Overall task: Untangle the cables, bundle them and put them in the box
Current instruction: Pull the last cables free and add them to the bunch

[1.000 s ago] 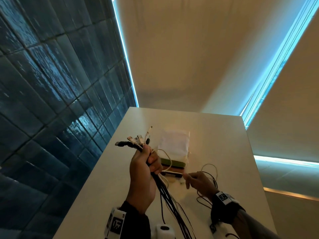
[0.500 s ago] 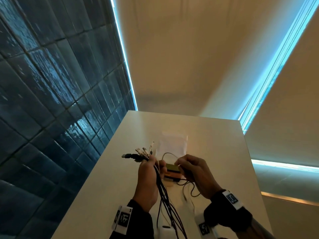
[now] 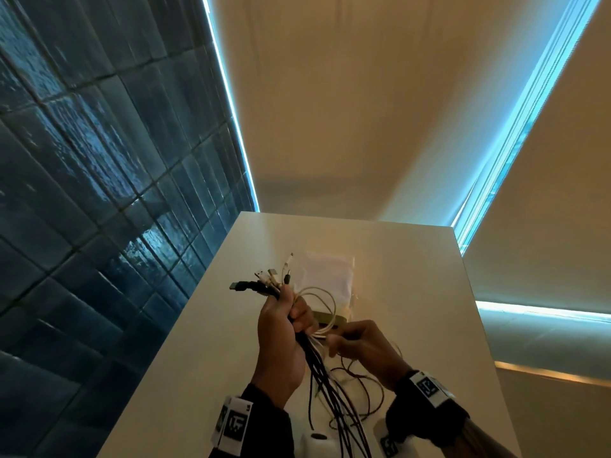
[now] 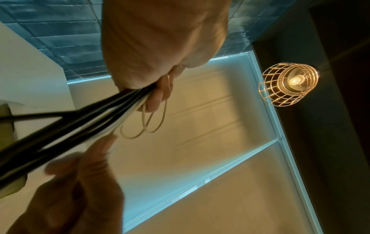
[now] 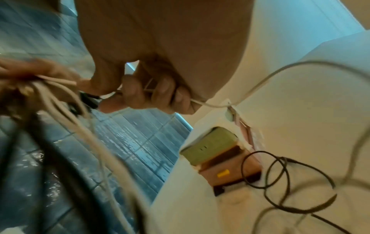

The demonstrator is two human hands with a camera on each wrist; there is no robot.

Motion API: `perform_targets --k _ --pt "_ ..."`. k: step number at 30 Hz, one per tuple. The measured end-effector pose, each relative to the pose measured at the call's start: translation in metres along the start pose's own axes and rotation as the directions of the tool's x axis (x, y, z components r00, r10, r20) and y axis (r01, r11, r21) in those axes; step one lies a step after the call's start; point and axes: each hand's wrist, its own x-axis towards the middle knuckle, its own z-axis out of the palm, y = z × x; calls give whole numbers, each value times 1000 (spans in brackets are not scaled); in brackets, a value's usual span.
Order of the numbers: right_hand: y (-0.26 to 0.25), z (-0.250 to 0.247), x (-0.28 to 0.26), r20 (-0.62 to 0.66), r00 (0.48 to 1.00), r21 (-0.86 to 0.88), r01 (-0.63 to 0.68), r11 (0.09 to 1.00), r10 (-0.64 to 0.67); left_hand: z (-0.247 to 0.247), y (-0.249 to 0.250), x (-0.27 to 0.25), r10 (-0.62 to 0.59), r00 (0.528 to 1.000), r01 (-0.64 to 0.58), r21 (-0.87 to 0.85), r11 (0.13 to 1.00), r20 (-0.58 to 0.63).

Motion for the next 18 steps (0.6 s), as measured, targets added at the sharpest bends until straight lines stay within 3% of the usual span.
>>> perform_targets --k 7,11,18 --pt "40 -19 14 -122 983 -86 -150 985 139 -9 16 -10 87 996 -87 -4 996 22" --pt "47 -25 24 -154 976 -135 -175 975 154 -14 20 -11 108 994 -108 15 994 0" --pt "61 -45 25 -335 919 -173 -277 945 208 -23 23 -9 128 989 -124 46 991 -77"
